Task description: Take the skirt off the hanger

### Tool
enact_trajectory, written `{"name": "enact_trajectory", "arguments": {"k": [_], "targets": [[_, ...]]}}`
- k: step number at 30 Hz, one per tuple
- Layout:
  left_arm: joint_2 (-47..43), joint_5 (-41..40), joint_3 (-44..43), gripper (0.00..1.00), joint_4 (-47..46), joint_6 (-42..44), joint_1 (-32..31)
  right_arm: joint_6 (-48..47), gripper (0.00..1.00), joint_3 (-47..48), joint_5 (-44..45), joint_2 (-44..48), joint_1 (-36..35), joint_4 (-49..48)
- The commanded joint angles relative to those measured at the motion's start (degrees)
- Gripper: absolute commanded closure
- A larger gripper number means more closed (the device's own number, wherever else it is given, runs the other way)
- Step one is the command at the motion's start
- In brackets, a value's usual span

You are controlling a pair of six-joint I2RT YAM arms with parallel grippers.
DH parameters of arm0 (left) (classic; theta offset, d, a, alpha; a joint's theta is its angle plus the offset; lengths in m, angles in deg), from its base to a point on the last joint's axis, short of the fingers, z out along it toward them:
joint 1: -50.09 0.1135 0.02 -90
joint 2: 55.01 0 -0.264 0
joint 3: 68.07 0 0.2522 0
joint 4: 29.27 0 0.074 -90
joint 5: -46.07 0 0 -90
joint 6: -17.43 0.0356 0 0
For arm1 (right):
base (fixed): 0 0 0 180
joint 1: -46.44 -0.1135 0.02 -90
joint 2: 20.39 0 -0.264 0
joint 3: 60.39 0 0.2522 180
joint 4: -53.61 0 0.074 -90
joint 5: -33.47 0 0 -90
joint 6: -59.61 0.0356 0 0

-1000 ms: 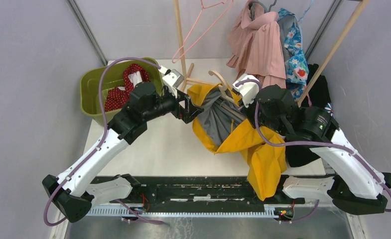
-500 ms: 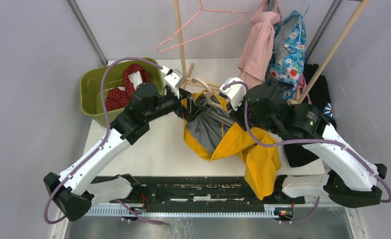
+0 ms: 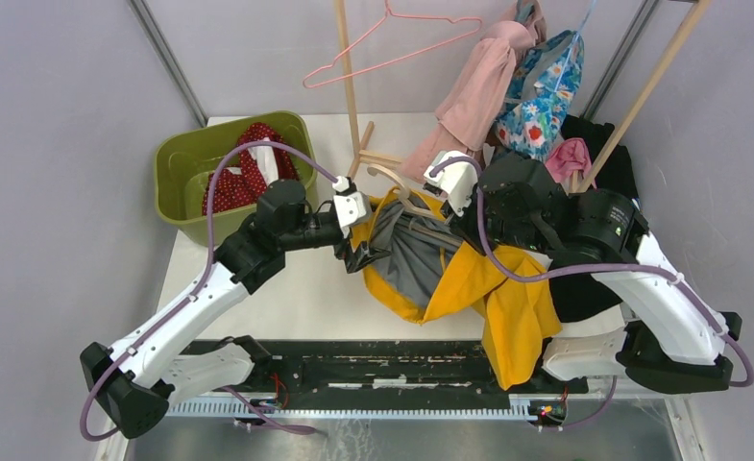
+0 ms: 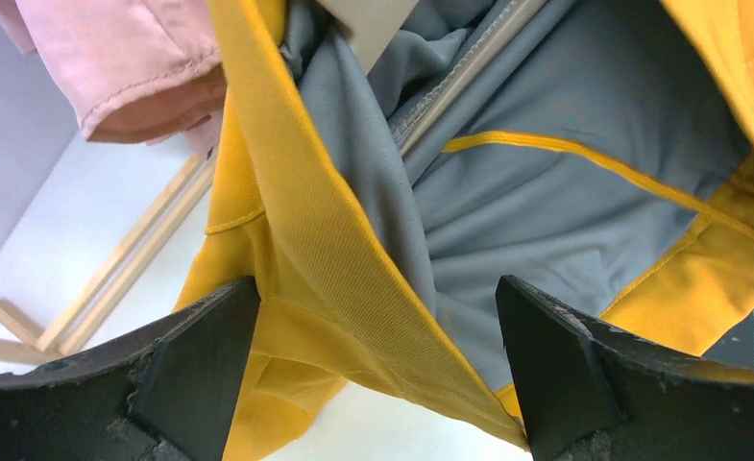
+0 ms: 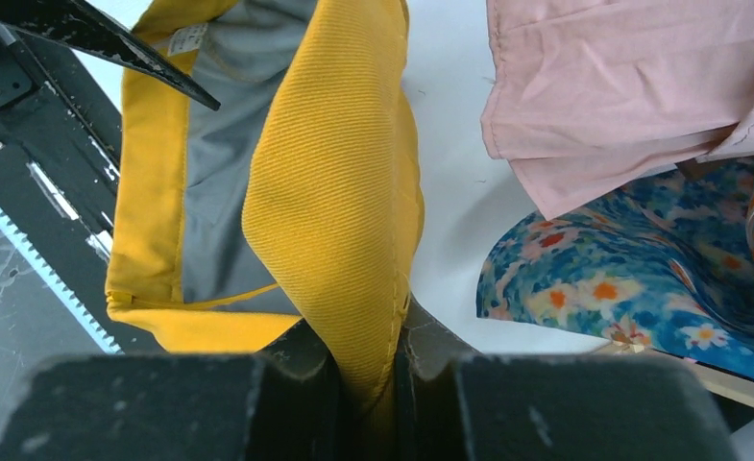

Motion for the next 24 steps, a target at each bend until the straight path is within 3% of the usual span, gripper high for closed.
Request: {"name": "enact_trajectory", "arguments": {"k": [1, 8, 16, 24], "targets": [[-1.13, 2.15, 2.44, 0.01, -5.36, 7.54, -0.33, -0.67, 0.99, 7.97, -3.4, -0.98, -0.22, -4.34], [-2.36, -4.64, 0.33, 0.01, -0.64, 15.02, -0.2, -1.24, 0.99, 7.54, -3.2, 0.02, -0.29, -1.37], [-5.65, -13.7, 1.99, 0.01, -4.25, 15.88, 0.25, -1.07, 0.99, 5.29, -2.08, 1.14, -0.23, -1.16], [-0.84, -11.49, -1.12, 0.01, -5.57, 12.94, 1.75, -1.34, 0.99, 6.97, -3.77, -0.05, -0.27, -0.38]]}}
